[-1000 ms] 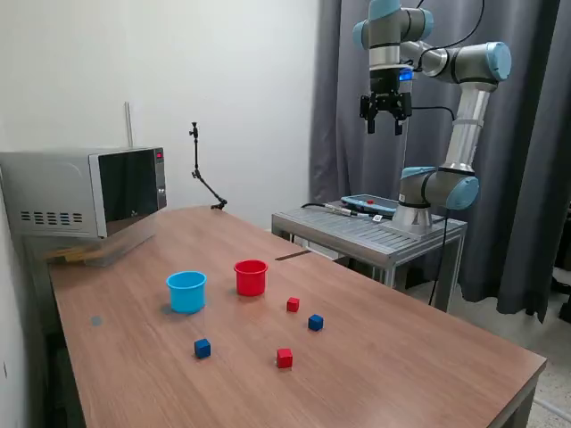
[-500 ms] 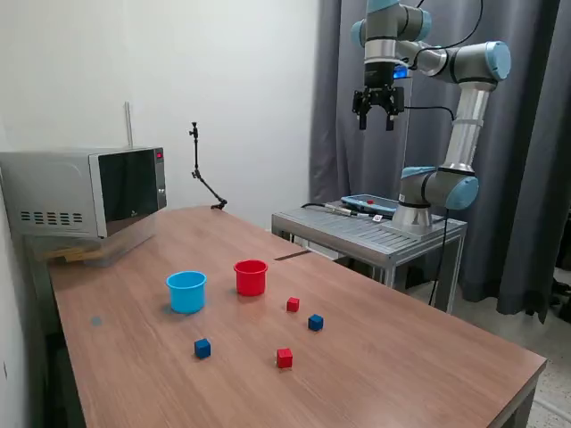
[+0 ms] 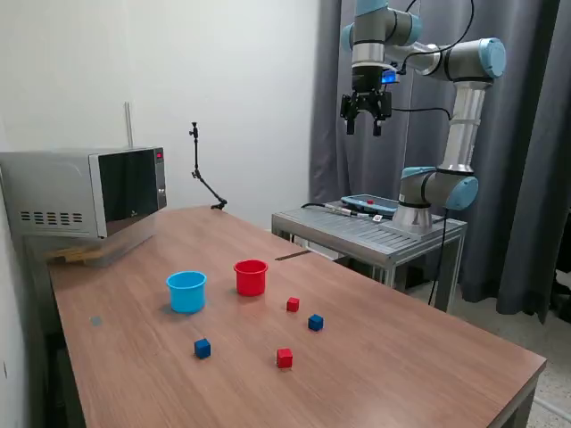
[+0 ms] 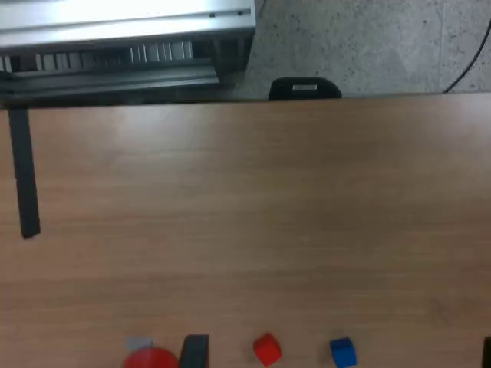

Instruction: Place red objects in the red bin, and blue objects in the blue bin.

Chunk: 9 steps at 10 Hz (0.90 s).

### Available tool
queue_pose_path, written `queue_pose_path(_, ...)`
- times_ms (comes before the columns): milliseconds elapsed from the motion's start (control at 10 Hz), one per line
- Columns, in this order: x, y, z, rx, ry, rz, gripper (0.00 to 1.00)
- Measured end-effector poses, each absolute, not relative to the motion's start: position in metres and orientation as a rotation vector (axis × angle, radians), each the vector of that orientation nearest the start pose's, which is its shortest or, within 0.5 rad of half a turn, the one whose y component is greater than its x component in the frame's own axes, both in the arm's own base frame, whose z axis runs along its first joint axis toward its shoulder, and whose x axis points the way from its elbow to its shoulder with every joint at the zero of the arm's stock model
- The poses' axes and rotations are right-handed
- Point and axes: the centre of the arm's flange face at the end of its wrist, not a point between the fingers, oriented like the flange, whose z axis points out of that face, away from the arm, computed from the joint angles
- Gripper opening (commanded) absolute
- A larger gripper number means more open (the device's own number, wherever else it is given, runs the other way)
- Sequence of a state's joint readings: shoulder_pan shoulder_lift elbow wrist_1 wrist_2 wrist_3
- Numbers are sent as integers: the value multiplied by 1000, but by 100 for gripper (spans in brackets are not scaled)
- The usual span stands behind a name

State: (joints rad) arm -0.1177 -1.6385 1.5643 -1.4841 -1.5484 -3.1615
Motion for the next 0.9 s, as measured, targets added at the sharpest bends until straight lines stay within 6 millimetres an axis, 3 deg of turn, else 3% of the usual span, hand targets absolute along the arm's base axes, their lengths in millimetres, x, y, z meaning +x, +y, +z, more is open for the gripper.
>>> queue_pose_path(900, -583, -79, 417, -2135, 2347, -145, 100)
